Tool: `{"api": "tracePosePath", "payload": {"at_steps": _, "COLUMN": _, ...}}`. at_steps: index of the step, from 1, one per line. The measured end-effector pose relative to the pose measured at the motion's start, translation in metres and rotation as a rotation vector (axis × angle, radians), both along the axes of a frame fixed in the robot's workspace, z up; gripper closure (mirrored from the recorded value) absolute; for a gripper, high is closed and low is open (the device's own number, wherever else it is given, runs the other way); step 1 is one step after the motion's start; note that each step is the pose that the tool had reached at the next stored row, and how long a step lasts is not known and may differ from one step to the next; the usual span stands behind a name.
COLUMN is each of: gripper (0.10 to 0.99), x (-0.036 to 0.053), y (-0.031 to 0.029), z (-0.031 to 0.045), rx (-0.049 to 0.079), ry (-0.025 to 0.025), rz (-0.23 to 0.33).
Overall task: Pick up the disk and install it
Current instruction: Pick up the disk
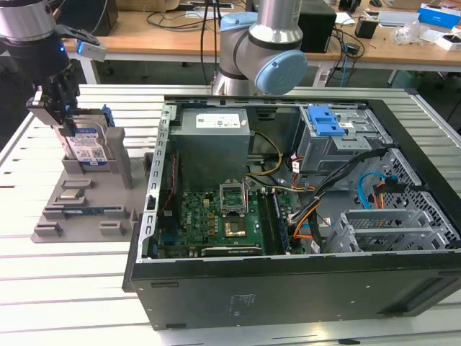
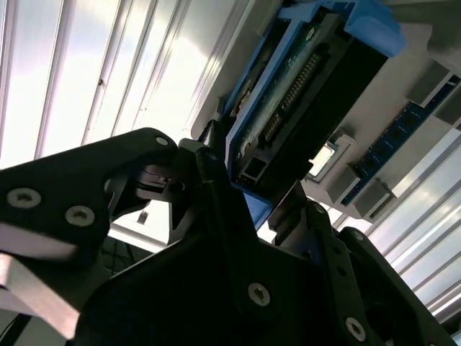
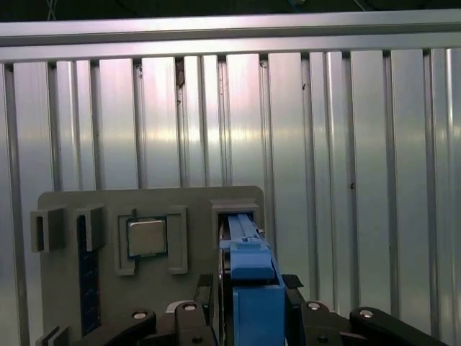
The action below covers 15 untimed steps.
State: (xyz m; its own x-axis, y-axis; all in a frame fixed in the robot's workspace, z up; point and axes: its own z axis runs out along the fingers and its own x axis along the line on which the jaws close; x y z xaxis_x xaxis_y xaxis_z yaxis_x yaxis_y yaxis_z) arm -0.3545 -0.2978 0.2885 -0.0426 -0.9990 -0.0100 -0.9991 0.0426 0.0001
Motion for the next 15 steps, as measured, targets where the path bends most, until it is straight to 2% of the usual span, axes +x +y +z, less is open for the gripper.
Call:
{"api": "tracePosePath", "payload": {"at_steps": 2, "gripper": 0.722, "x": 0.0000, "y": 0.0000, "z": 0.0000, "rx": 0.000, "ry": 0.0000, "rz": 0.000}}
{"api": "tracePosePath", "payload": {"at_steps": 15, "gripper": 0.722, "x": 0.0000, "y": 0.0000, "z": 0.0000, "rx": 0.003, "ry": 0.0000, "rz": 0.001}}
